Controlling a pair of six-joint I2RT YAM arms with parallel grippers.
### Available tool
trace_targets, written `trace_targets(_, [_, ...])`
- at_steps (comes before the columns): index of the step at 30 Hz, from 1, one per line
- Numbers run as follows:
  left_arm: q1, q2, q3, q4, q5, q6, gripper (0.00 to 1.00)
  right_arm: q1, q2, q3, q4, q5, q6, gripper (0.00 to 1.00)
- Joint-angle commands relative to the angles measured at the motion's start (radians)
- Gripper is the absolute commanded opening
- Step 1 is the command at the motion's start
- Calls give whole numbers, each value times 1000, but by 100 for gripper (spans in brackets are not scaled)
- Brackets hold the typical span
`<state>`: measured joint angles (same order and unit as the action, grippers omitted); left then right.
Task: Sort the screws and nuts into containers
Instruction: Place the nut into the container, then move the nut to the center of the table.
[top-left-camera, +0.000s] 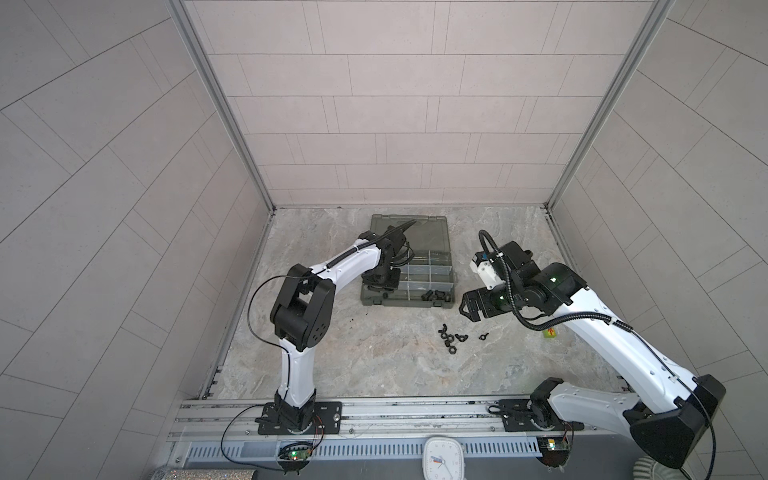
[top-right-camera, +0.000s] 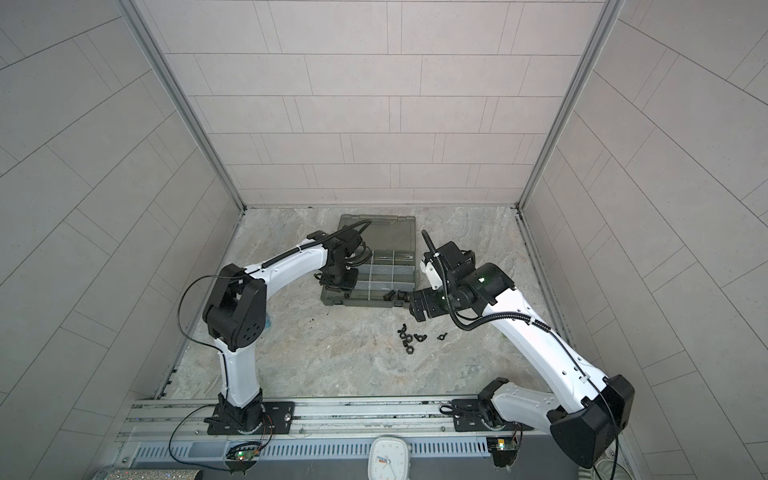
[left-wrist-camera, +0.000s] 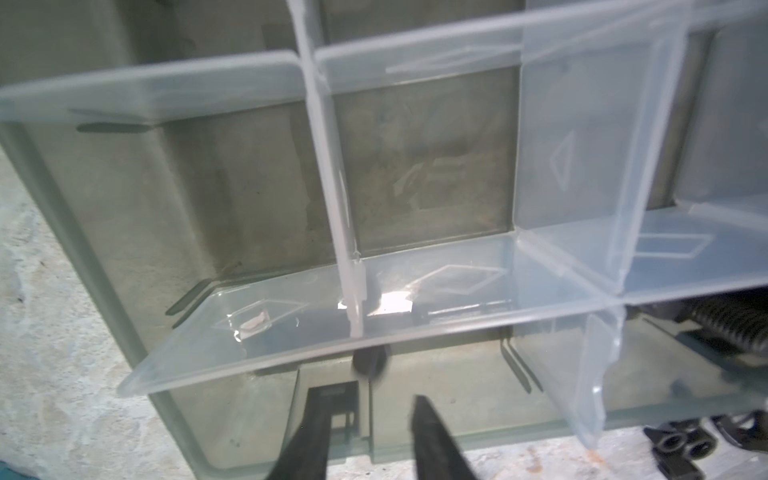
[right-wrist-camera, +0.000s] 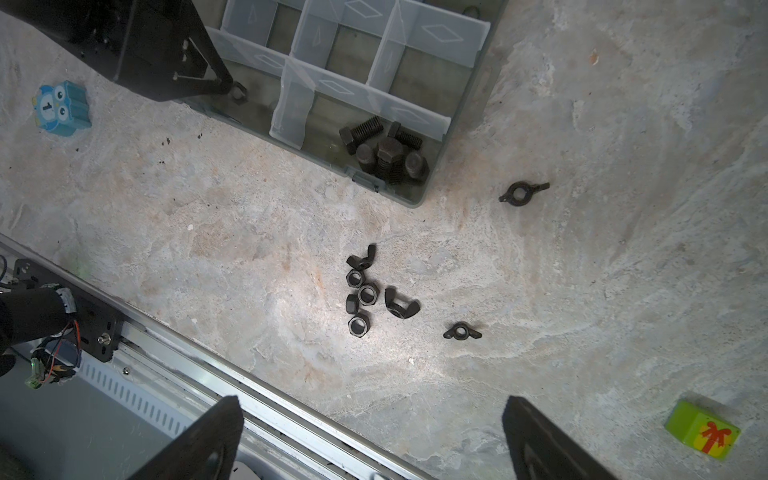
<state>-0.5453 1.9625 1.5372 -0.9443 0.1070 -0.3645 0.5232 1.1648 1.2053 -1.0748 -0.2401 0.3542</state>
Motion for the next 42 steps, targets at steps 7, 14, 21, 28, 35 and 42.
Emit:
trace_targets(7, [-9,-51,93,-107,-24,-31,52,-24,1,38,-40,-19,-23,99])
trace_targets(14, [-133,-149,51,-120,-30,-109,49,-40,-67,-21,-53,55,25,99])
trace_targets(21, [-336,-108,33,-79,-29,-148,48,-66,-155,-76,-96,95,72,99])
trace_targets(28, [-445,-55,11,-18,-18,-184,47,-69,-245,-98,-156,130,98,99])
trace_targets(35, [-486,-17,-17,42,11,-204,47,-69,-307,-121,-187,141,139,99])
trace_targets(42, [-504,31,-25,119,30,-238,47,-69,-348,-131,-226,156,142,99])
